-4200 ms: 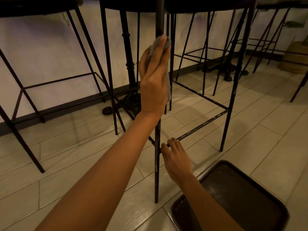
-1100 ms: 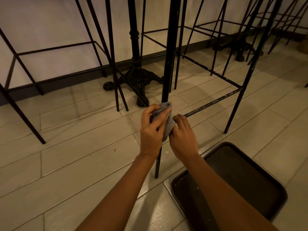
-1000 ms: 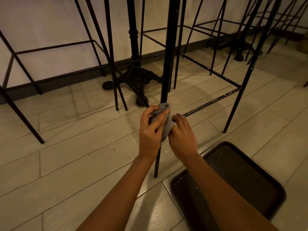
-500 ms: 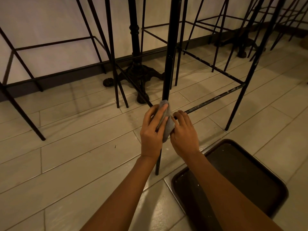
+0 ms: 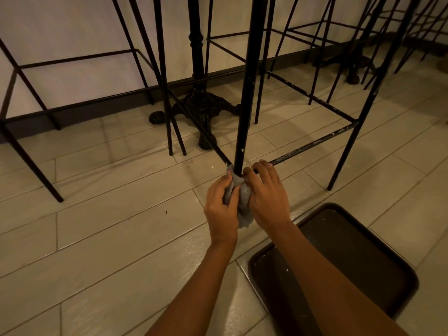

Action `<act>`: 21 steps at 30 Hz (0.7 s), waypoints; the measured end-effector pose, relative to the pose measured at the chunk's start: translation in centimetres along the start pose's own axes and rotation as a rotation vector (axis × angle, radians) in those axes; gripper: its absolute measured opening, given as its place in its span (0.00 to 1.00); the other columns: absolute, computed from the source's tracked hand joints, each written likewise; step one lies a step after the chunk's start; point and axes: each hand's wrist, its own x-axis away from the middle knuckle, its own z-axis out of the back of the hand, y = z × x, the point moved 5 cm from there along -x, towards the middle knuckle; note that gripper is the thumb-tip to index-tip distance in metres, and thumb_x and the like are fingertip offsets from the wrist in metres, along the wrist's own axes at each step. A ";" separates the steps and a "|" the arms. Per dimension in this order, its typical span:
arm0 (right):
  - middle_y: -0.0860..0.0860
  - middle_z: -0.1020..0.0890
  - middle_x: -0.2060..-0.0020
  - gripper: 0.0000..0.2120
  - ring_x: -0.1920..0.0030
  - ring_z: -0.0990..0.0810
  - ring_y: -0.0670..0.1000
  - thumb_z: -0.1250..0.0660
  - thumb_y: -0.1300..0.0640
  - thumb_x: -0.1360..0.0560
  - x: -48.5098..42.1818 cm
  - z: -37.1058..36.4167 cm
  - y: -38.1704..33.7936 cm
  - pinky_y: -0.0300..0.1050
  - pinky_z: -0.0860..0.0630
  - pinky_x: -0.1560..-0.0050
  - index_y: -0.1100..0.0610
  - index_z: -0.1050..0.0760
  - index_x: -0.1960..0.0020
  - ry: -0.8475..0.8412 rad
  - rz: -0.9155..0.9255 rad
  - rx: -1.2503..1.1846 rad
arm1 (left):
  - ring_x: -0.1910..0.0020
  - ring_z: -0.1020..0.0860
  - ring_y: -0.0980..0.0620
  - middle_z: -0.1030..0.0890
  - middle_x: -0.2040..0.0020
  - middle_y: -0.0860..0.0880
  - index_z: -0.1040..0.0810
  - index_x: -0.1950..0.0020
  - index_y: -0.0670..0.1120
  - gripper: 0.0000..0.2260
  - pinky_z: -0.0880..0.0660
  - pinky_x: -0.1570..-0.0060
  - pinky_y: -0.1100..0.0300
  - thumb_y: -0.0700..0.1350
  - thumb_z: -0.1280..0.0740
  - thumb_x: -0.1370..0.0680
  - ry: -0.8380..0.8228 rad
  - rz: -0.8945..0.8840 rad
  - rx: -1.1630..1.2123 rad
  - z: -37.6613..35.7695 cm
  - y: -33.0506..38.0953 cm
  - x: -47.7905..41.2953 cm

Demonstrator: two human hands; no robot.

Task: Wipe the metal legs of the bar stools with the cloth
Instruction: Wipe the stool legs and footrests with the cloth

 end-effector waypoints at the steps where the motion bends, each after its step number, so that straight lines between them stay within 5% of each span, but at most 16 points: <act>1: 0.61 0.23 0.44 0.17 0.35 0.30 0.61 0.46 0.53 0.23 0.0 0.0 0.1 0.57 0.30 0.36 0.60 0.28 0.41 -0.001 -0.001 -0.004 | 0.42 0.23 0.50 0.22 0.43 0.43 0.25 0.39 0.42 0.15 0.25 0.41 0.58 0.39 0.32 0.26 0.017 -0.003 0.008 0.0 0.4 -0.2; 3: 0.61 0.23 0.43 0.20 0.36 0.30 0.62 0.47 0.52 0.24 0.0 -0.3 0.1 0.57 0.31 0.35 0.61 0.28 0.40 -0.026 0.015 0.012 | 0.44 0.23 0.53 0.22 0.45 0.42 0.24 0.40 0.42 0.14 0.26 0.43 0.66 0.38 0.32 0.26 0.057 -0.043 0.030 0.0 2.0 -0.8; 6: 0.62 0.24 0.42 0.22 0.35 0.31 0.61 0.46 0.51 0.24 0.1 -0.6 0.2 0.58 0.31 0.35 0.63 0.30 0.36 -0.048 0.037 0.046 | 0.45 0.23 0.55 0.22 0.46 0.46 0.25 0.42 0.44 0.13 0.25 0.44 0.64 0.39 0.32 0.25 0.132 -0.072 0.115 0.0 4.0 -1.9; 10: 0.62 0.25 0.39 0.23 0.33 0.37 0.59 0.32 0.55 0.28 0.2 -1.0 0.5 0.58 0.30 0.36 0.62 0.30 0.35 -0.024 0.064 0.036 | 0.40 0.26 0.59 0.25 0.43 0.54 0.28 0.39 0.46 0.15 0.28 0.38 0.60 0.39 0.33 0.25 0.208 -0.103 0.181 0.0 5.9 -2.9; 17: 0.63 0.24 0.39 0.21 0.35 0.34 0.59 0.42 0.56 0.24 0.0 -0.1 0.0 0.59 0.28 0.37 0.62 0.34 0.33 0.105 0.065 -0.083 | 0.40 0.30 0.67 0.27 0.42 0.42 0.23 0.42 0.39 0.12 0.31 0.37 0.68 0.35 0.33 0.25 0.147 -0.234 0.064 -1.4 6.1 -4.4; 21: 0.60 0.27 0.34 0.28 0.31 0.34 0.61 0.45 0.47 0.27 0.1 -1.9 0.3 0.58 0.39 0.29 0.60 0.35 0.31 -0.114 0.145 0.137 | 0.43 0.29 0.67 0.26 0.44 0.41 0.22 0.47 0.36 0.08 0.31 0.40 0.71 0.33 0.32 0.26 0.107 -0.167 0.048 -1.2 3.6 -3.1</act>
